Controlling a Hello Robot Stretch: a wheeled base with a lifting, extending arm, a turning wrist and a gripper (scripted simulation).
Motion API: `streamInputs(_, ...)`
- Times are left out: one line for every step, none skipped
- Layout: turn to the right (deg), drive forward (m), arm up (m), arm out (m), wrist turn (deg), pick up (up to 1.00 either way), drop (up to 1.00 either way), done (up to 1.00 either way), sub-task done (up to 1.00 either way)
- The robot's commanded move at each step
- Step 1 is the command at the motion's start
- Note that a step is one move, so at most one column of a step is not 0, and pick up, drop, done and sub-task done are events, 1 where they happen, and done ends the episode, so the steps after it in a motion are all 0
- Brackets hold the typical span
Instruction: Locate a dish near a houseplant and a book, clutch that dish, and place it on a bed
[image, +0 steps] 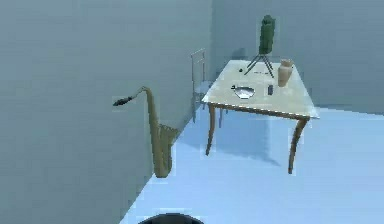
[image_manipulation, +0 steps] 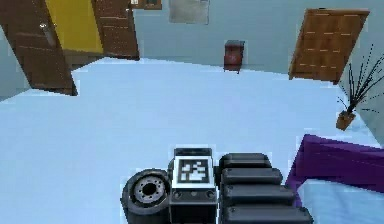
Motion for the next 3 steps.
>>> streamInputs(-45.0, 0.0, 0.0, 0.0, 0.0, 0.0, 0.0, 0.0, 0.0)
streamInputs(-45.0, 0.0, 0.0, 0.0, 0.0, 0.0, 0.0, 0.0, 0.0)
streamInputs(-45.0, 0.0, 0.0, 0.0, 0.0, 0.0, 0.0, 0.0, 0.0)
